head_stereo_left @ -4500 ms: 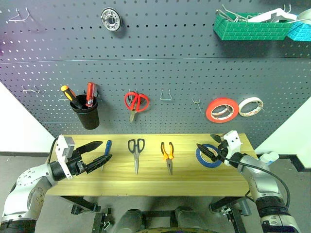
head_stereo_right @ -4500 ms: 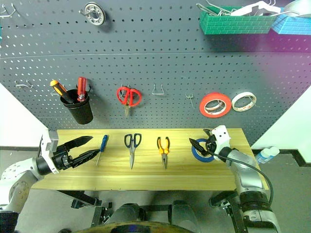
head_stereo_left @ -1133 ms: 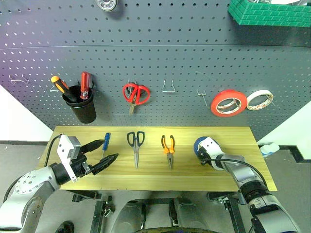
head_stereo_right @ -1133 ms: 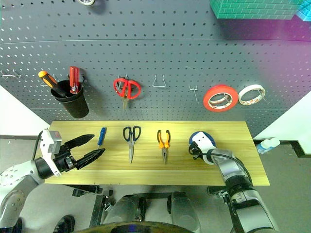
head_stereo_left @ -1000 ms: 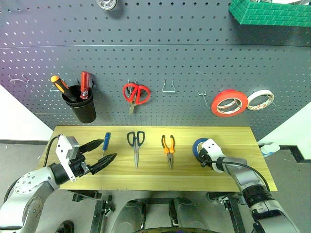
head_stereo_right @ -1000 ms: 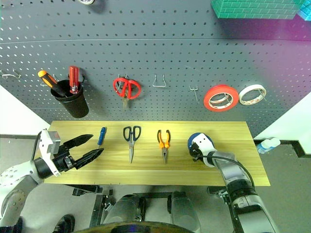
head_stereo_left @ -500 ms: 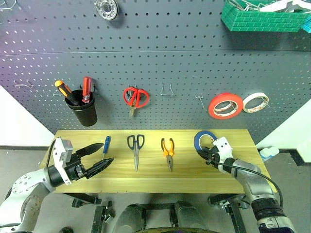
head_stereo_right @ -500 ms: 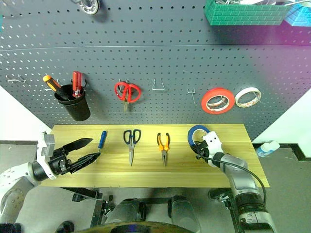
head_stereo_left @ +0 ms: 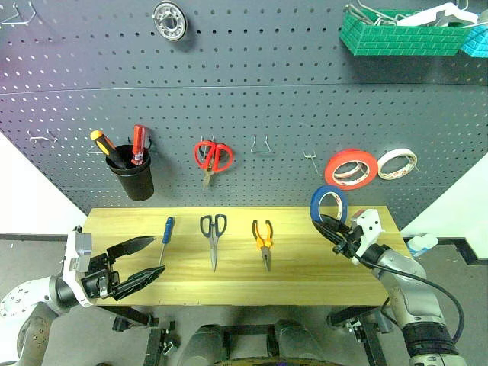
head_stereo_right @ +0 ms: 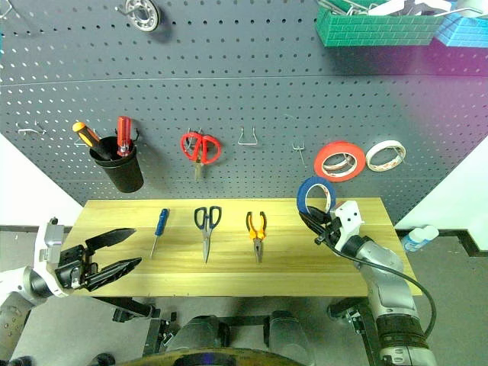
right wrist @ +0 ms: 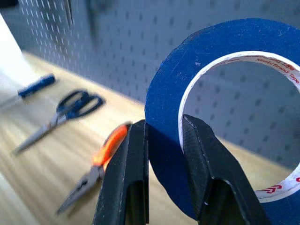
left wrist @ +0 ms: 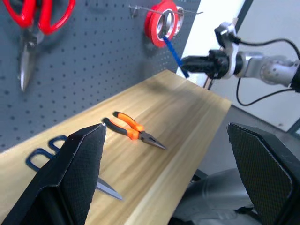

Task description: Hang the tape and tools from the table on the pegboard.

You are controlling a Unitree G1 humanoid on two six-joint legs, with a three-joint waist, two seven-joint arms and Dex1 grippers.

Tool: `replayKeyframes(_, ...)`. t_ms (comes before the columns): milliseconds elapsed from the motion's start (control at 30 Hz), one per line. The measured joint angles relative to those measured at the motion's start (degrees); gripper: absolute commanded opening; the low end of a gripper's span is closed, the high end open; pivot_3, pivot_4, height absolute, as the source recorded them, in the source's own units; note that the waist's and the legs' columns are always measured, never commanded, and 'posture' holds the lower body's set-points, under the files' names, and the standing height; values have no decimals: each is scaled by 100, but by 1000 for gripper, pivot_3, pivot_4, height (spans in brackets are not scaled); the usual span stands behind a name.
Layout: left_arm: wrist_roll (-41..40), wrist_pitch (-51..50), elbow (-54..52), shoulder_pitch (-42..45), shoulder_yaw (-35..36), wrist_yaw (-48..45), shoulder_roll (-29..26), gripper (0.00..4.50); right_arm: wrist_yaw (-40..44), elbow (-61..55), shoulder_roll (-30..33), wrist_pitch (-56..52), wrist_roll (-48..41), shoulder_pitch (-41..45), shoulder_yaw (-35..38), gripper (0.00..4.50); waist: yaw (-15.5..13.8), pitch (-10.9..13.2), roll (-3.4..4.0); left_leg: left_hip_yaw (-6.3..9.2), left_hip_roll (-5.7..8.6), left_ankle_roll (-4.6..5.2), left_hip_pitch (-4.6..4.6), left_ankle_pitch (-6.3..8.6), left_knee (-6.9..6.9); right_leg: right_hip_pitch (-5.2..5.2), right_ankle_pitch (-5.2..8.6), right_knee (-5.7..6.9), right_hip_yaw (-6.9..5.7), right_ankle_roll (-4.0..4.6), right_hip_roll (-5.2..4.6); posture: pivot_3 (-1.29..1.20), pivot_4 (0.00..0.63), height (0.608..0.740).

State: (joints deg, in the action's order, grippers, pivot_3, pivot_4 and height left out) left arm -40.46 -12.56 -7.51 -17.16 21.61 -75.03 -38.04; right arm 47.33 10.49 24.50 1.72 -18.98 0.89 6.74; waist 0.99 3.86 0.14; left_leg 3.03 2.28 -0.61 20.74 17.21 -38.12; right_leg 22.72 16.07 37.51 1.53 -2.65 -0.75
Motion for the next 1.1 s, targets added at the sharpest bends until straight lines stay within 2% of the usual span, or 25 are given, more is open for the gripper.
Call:
replayKeyframes(100, -1, 71, 19, 5, 18, -25, -15, 4347, 53, -181, -21, 210, -17, -191, 2, 679, 2, -1, 1, 0, 0, 1, -35, 1, 2, -33, 11, -3, 2, 15, -1, -79, 0, 730)
replayKeyframes(567, 56, 72, 73, 341, -12, 28, -14, 4347, -147, -1007, -197, 315, -327, -478, 50, 679, 31, -15, 4, -3, -1, 0, -39, 0, -1, -35, 1, 0, 5, 0, 1, -104, 0, 730)
replayKeyframes(867, 56, -4, 46, 450, -55, 131, -14, 4347, -440, -1507, -308, 50, -547, -187, 43, 679, 35, -17, 3, -3, -1, 0, -40, 0, -1, -36, 1, 0, 5, 0, 1, -101, 0, 730)
replayKeyframes(1100, 56, -135, -72, 620, -84, 303, -14, 4347, -745, -1297, -377, 122, -93, 292, -184, 679, 31, -19, 0, -4, -1, 0, -41, 0, -1, -34, 0, 4, 5, 0, 1, -80, 0, 730)
